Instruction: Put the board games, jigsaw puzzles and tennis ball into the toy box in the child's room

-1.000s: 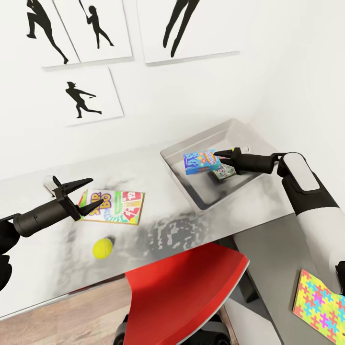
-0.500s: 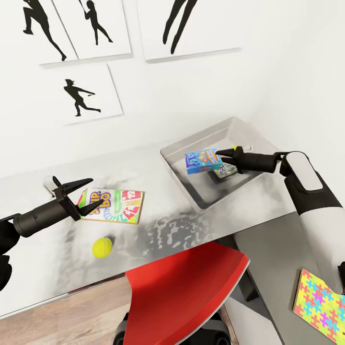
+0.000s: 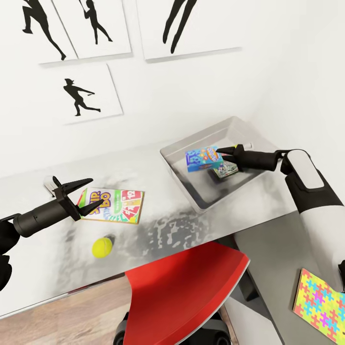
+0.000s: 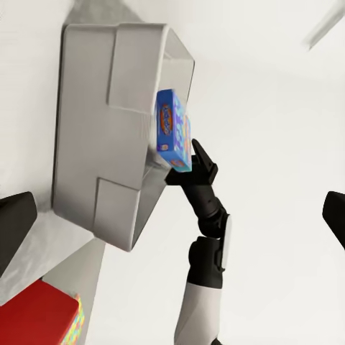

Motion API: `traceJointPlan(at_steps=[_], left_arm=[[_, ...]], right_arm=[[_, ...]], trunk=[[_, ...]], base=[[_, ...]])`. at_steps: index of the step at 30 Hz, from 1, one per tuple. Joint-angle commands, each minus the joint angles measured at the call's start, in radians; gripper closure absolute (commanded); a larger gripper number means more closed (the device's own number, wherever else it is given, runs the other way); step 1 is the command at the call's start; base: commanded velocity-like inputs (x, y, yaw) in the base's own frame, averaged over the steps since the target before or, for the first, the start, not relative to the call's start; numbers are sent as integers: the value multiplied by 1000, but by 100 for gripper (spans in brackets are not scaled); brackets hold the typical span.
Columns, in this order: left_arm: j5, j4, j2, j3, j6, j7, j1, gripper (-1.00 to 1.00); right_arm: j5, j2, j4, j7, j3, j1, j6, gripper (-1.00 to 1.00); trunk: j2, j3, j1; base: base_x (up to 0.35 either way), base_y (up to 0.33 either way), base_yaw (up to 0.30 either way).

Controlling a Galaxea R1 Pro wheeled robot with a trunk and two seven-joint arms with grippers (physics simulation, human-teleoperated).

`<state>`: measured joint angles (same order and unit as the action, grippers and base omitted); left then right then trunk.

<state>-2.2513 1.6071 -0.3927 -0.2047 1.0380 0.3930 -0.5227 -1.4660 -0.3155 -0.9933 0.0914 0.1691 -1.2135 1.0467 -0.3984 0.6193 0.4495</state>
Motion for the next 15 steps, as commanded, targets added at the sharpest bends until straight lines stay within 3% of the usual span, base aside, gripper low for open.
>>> traceJointPlan(at_steps=[1,15], left_arm=[[-10,0,0,-1,2,10,-1,-100],[-10,0,0,-1,2,10,0,-100]], right_arm=[[-10,-1,-1,10,2,-4,0,100],[-10,2,2,9,3,-56,0,100]], trunk=[[-2,2,1],[-2,19,1]], base=[[0,0,0],[0,0,0]])
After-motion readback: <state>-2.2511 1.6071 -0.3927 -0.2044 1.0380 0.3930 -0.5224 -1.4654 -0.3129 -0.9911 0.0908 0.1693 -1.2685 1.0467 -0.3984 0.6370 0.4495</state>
